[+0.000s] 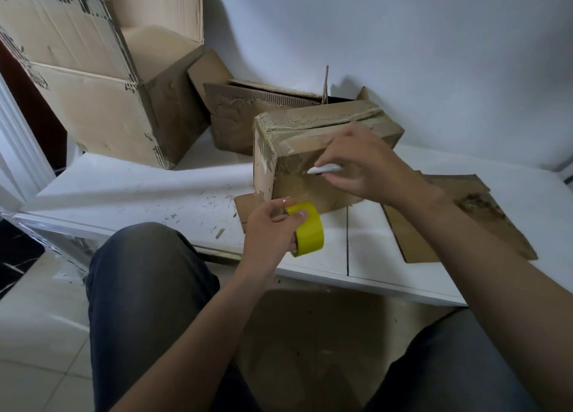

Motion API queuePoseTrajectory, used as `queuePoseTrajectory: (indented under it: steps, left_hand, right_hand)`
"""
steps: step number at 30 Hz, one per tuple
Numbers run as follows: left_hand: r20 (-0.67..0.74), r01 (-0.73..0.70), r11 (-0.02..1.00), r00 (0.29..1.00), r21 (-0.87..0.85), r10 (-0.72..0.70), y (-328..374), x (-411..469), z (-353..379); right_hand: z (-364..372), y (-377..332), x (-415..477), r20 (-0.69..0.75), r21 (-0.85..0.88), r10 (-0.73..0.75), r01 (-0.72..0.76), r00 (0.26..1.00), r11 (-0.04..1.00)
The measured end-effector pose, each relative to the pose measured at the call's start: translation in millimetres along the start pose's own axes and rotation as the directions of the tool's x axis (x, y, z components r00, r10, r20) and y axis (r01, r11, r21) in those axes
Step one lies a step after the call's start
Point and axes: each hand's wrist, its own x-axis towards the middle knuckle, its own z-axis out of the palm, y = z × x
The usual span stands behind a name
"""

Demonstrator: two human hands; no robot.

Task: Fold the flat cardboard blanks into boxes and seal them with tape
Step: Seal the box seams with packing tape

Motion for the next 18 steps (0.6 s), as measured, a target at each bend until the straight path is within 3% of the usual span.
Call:
queuePoseTrajectory:
  steps: [3,5,7,10,14,18]
  left_hand:
    - [-0.015,-0.022,0.993,1.0,0.115,0.024,-3,6,-11]
    - [-0.016,-0.043,0.975,0.999,0.217,0.047,-4,6,-15]
    - [0.005,-0.058,0.945,0.998,0.322,0.059,-4,6,-18]
    - [0.038,-0.089,0.866,0.996,0.491,0.081,0,7,-24]
    - [0.042,-0.116,0.811,0.993,0.573,0.113,6,3,-25]
    - [0.048,-0.149,0.788,0.988,0.598,0.15,15,-3,-26]
  right_hand:
    - [6,5,-39,-0.142,0.005,0.104,-0.105,0.984,0.994]
    - [16,7,-66,-0.009,0.061,0.298,-0.297,0.955,0.953]
    - [37,12,-91,0.204,-0.008,0.51,-0.519,0.836,0.855]
    - [63,13,-115,0.344,0.01,0.655,-0.7,0.673,0.714]
    - [78,8,-123,0.352,0.071,0.716,-0.78,0.603,0.622]
    - [81,9,-126,0.313,-0.027,0.744,-0.777,0.591,0.629]
